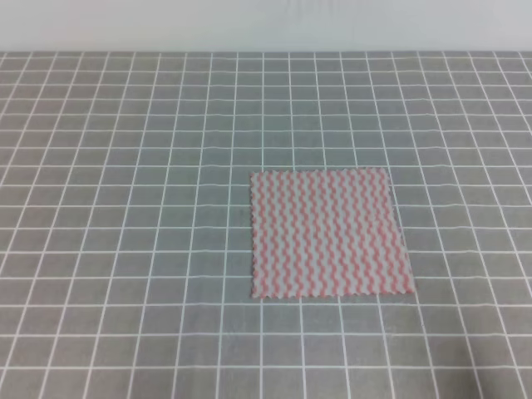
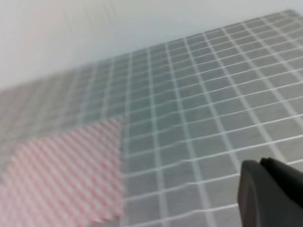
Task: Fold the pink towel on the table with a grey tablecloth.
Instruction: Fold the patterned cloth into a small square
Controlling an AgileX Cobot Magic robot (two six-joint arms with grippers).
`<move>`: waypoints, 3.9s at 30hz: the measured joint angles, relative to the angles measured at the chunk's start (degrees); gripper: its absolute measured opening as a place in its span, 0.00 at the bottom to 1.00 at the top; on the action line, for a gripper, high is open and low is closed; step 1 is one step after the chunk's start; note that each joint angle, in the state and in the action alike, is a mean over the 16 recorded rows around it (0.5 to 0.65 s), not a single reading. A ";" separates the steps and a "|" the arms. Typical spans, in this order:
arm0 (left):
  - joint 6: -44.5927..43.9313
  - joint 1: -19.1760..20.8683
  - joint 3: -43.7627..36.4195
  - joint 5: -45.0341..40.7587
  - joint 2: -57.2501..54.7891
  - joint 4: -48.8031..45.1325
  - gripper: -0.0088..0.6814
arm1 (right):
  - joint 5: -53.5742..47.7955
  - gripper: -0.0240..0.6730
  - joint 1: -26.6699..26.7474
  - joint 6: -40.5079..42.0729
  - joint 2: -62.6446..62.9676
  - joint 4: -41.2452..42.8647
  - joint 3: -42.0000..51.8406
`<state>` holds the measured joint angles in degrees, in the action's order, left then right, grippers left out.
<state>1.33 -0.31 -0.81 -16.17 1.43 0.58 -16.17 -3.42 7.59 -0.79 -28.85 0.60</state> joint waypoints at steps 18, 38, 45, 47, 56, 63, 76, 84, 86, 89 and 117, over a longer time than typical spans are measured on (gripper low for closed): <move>11.30 0.02 0.09 22.46 -0.39 29.02 0.01 | 4.71 0.01 0.00 -0.01 0.00 -39.55 -0.20; 20.56 -0.02 -0.45 22.87 0.23 30.76 0.01 | -3.05 0.01 0.00 0.56 0.00 -41.04 -0.30; 17.92 -0.01 0.15 18.19 -0.10 30.53 0.01 | -3.44 0.01 0.00 2.72 -0.69 -41.68 -0.40; 16.77 -0.01 0.95 16.47 -0.68 30.52 0.01 | -3.71 0.01 0.00 3.79 -1.46 -41.96 -0.82; 5.50 0.00 9.54 8.32 -8.92 30.44 0.01 | -6.44 0.01 0.00 15.44 -12.00 -42.73 -8.10; -9.65 -0.10 21.41 1.77 -23.22 30.53 0.01 | -10.98 0.01 0.01 26.63 -26.87 -39.21 -18.87; -27.26 -8.73 39.51 -12.50 -52.46 30.49 0.01 | -19.59 0.01 0.07 28.52 -51.76 -22.83 -37.68; -30.26 -17.37 50.08 -19.00 -70.52 29.57 0.01 | -25.13 0.01 3.18 19.79 -64.91 -10.50 -47.90; -30.41 -18.73 53.08 -20.53 -74.73 29.02 0.01 | -26.82 0.01 4.87 16.37 -68.28 -6.18 -50.45; -30.00 -20.38 57.83 -22.71 -80.61 27.65 0.01 | -28.98 0.01 8.15 11.25 -73.29 0.72 -54.14; -16.48 -30.86 73.91 -29.53 -101.59 11.95 0.47 | -27.95 0.47 22.11 -3.26 -102.25 13.14 -65.17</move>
<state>-15.15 -31.16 73.10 -45.70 -100.16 12.53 -44.13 18.69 4.32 -103.04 -15.71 -64.57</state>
